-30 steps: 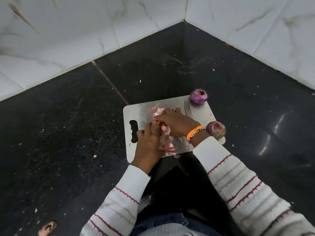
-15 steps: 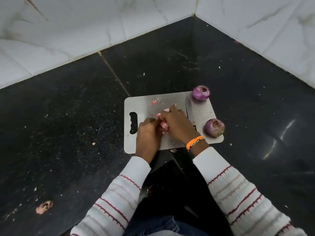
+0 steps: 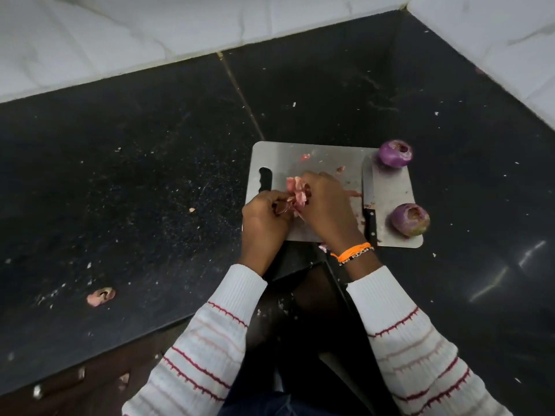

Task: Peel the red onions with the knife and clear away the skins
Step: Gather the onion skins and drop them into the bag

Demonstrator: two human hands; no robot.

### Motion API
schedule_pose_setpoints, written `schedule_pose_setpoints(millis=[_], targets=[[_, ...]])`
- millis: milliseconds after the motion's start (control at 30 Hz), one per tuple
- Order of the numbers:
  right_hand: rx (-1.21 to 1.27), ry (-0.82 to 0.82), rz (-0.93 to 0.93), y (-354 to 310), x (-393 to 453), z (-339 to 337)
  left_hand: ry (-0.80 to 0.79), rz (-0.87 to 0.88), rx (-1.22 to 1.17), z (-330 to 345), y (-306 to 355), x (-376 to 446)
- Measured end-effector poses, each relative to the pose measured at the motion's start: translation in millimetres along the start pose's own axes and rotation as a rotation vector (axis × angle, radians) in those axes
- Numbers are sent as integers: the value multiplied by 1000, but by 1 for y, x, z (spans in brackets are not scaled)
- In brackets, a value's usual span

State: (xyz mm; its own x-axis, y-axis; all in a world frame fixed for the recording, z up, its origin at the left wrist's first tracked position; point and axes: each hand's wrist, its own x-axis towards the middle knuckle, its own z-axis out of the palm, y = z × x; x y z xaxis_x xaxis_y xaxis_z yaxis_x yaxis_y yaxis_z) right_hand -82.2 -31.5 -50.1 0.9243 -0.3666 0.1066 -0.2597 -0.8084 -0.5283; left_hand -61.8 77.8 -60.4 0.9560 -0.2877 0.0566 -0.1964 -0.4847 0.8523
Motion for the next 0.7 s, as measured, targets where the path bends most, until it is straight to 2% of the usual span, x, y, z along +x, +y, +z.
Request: schedule_pose_setpoints(millis=[133, 367, 533, 700], targets=[[150, -89, -49, -39, -21, 8, 60, -86, -56, -42, -11, -28], [301, -369, -182, -130, -93, 36, 234, -294, -152, -127, -56, -120], [392, -590, -227, -179, -171, 83, 387, -455, -180, -181, -96, -214], [402, -797, -195, -197, -248, 149, 438, -624, -204, -200, -154, -300]])
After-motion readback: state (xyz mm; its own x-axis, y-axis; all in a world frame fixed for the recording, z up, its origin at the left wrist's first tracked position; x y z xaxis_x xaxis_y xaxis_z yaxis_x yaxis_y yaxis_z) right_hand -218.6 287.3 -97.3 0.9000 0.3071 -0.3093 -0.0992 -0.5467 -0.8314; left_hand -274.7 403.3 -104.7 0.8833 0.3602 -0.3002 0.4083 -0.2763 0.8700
